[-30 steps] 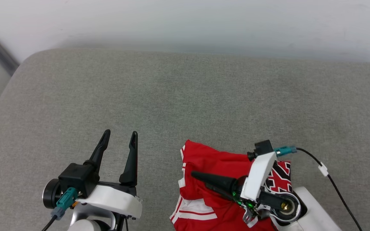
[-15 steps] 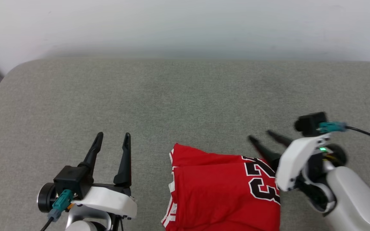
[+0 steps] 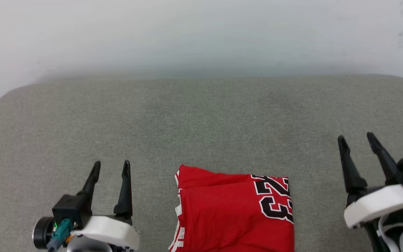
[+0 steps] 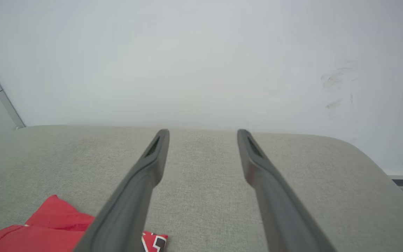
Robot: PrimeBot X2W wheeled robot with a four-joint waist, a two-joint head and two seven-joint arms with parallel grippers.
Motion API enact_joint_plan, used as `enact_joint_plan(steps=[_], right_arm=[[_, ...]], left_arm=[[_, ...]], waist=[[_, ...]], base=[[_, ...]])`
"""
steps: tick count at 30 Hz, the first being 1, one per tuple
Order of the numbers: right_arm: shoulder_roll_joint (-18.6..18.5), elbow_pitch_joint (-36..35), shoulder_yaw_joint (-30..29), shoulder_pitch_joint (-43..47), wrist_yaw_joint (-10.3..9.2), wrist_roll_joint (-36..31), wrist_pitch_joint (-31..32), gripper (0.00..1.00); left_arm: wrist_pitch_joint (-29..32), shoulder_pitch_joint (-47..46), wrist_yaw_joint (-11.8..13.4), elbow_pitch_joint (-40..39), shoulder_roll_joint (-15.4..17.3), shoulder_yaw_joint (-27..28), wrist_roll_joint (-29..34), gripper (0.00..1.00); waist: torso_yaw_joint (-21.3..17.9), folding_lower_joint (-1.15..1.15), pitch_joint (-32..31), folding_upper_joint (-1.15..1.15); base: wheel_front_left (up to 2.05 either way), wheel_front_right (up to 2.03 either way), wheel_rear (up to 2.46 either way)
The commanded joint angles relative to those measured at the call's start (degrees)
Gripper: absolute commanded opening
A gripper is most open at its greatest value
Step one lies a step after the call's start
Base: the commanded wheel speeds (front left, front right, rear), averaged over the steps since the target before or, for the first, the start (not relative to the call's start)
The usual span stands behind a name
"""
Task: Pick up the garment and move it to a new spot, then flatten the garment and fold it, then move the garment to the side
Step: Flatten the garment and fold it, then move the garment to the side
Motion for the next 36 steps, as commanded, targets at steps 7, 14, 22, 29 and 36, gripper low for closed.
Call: enact_joint_plan(steps=[7, 14, 22, 29, 36], right_arm=[[3.9, -9.0, -0.5, 9.9, -0.02, -3.1, 0.9, 1.0], [5.9, -13.4, -1.2, 14.7, -0.02, -3.6, 1.5, 1.0], [6.3, -14.5, -0.9, 14.6, -0.02, -4.2, 2.2, 1.0], [6.3, -12.1, -4.1, 15.3, -0.02, -0.7, 6.2, 1.0], [6.3, -3.8, -13.2, 12.7, -0.02, 9.1, 17.4, 1.0]], left_arm=[[-1.2, 2.7, -0.5, 2.2, -0.1, 0.0, -0.3, 1.0], [-1.6, 3.8, -0.6, 3.1, 0.1, -0.3, 0.0, 1.0], [-1.9, 3.7, -0.5, 3.1, -0.2, 0.0, -0.5, 1.0], [-2.0, 3.6, -0.2, 2.9, -0.3, 0.4, -0.9, 1.0], [-2.4, 2.6, -0.6, 3.1, -0.5, 1.6, -0.9, 1.0]], waist=[[-0.1, 0.0, -2.2, 0.0], [-0.5, 0.0, -2.6, 0.0], [-1.3, 0.0, -2.3, 0.0], [-1.4, 0.0, -2.2, 0.0], [-0.7, 0.0, -1.8, 0.0]], base=[[0.0, 0.0, 0.0], [0.0, 0.0, 0.0], [0.0, 0.0, 0.0], [0.0, 0.0, 0.0], [0.0, 0.0, 0.0]])
